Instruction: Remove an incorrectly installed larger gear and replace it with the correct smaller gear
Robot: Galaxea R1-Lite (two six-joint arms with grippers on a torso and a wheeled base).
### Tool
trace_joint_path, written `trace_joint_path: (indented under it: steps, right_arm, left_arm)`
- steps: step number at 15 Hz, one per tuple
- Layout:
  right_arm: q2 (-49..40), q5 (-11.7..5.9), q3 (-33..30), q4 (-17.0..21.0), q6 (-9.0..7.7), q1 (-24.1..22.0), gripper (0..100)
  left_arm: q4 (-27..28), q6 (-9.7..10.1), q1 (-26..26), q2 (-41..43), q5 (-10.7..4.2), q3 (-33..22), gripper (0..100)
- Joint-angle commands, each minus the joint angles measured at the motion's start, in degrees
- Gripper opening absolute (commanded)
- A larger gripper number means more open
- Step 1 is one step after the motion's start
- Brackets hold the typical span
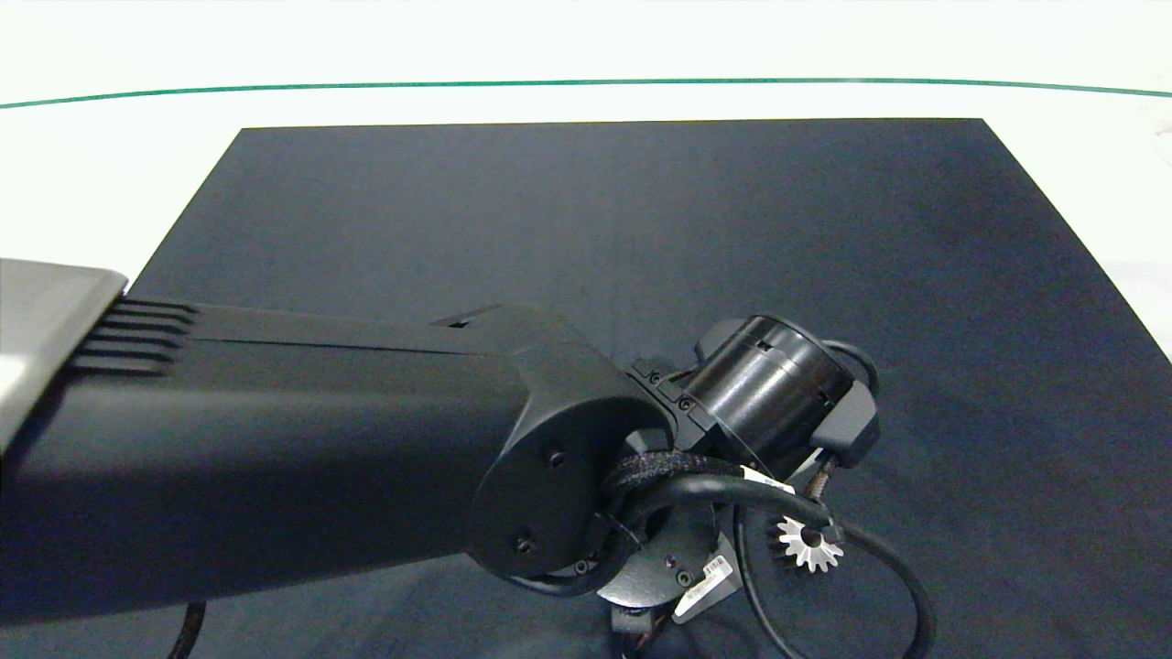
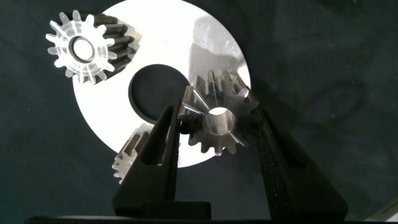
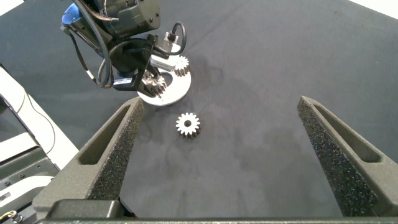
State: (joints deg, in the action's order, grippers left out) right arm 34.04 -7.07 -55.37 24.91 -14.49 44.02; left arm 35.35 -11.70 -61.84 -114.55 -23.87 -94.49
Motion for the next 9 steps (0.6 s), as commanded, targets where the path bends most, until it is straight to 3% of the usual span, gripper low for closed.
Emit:
trace_joint_path:
  steps: [1, 3, 9]
  right_arm:
    - [-0.02, 0.04, 0.0, 0.14, -0.1, 0.01, 100]
    - [-0.02, -0.05, 0.0, 0.14, -0.1, 0.01, 100]
    - [-0.02, 0.04, 0.09, 0.14, -0.1, 0.01, 100]
  left_arm:
    - [-0.02, 0.63, -0.91, -0.41, -0.12, -0.17, 31]
    - [-1.08, 1.6, -1.44, -1.37, -0.12, -0.52, 31]
    - [-2.57, 1.51, -0.74, -2.6, -0.12, -0.52, 31]
